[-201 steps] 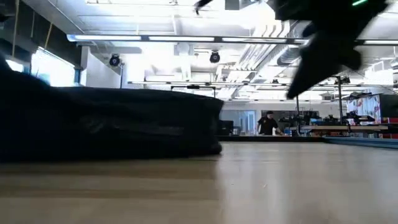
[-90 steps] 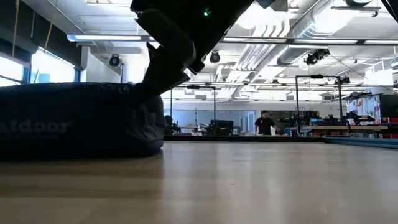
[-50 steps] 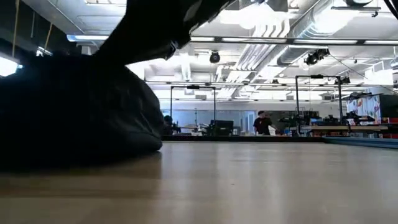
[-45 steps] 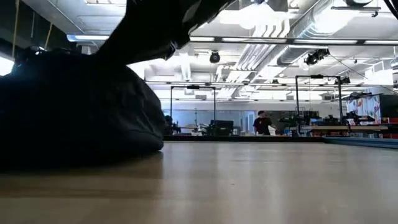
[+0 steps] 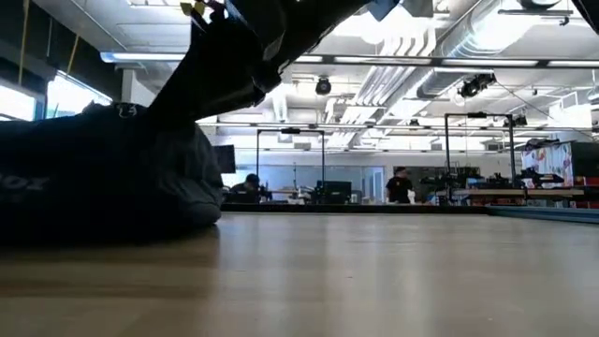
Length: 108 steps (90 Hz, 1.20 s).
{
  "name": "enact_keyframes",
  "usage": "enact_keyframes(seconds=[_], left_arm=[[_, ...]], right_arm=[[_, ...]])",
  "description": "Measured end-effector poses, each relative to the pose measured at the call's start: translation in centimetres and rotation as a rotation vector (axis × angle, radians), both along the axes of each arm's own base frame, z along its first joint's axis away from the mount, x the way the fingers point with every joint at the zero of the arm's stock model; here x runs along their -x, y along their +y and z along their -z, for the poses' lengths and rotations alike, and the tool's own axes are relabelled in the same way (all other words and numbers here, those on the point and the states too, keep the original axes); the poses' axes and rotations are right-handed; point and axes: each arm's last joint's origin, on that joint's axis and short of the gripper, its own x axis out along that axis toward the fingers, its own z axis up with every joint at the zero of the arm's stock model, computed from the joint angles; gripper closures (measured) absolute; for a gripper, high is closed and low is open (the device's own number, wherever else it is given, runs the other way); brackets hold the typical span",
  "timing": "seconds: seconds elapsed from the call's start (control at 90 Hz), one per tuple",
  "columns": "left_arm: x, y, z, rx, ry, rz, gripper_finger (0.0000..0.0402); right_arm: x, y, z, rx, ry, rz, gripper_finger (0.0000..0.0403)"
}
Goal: Unpack backpack
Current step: Return to home position
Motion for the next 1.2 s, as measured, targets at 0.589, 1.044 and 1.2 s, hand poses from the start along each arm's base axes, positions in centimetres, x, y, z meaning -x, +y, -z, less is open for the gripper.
enact_keyframes(seconds=[0.589,1.044,1.2], left_arm=[[-1.8,-2.2,-1.0,0.248,-0.024,0.076,0.0265],[0.6,3.0,6.4,0.082,0.065,-0.111,0.0316],[0.2,1.9,5.7,0.155,0.076,-0.129,0.0323]], right_arm=[[1.3,1.7,-2.6,-0.006,-0.019,-0.183,0.0206],[-0.6,-0.4,3.4,-0.006,0.078,-0.128,0.025],[-0.7,-0.3,2.3,0.0,0.029,-0.121,0.0253]])
